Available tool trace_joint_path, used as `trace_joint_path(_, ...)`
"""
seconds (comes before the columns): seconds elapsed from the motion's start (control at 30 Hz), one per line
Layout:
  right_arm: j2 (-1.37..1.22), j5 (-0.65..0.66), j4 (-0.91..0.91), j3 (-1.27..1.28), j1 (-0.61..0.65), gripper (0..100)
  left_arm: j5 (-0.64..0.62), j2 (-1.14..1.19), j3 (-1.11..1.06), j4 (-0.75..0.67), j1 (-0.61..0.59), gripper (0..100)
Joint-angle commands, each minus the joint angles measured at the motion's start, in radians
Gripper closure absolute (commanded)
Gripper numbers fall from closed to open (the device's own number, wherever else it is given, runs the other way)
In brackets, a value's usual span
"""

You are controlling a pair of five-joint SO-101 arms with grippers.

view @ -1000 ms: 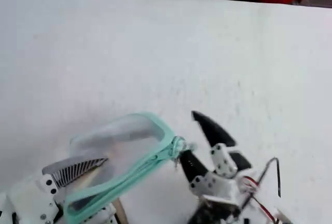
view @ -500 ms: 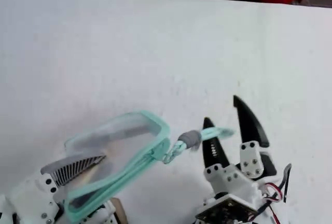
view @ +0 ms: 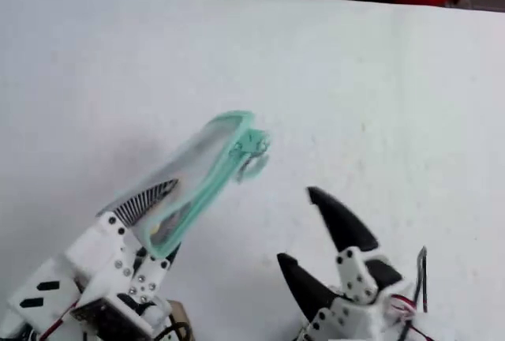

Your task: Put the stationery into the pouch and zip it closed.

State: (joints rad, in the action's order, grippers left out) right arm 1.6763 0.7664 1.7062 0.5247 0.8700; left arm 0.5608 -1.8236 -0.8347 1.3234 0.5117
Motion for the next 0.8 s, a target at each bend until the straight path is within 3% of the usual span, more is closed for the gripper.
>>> trace_joint_path(0.0, -0.067, 0.018, -0.012, -0.137, -0.004, 61.9, -0.009, 0.004, 0.006, -0.031, -0.004, 95)
trace_joint_path(0.17, -0.139, 0.095, -0.16, -0.152, -0.186, 67.4, -0.008, 0.004, 0.118, 0.114, 0.074, 95)
trace_joint_path(0.37, -0.139, 0.137, -0.438, 0.025, -0.427, 68.2, 0.023, 0.007, 0.448, 0.311, 0.231, 95)
trace_joint_path(0.5, -0.133, 0.057, -0.516, 0.147, -0.384, 68.2, 0.02, 0.021, 0.485, 0.327, 0.246, 95)
trace_joint_path(0.63, -0.097, -0.046, -0.515, 0.133, -0.236, 68.2, 0.02, 0.031, 0.431, 0.319, 0.246, 95)
trace_joint_path(0.77, -0.117, -0.066, -0.516, 0.138, -0.116, 68.2, 0.02, 0.031, 0.411, 0.319, 0.246, 95)
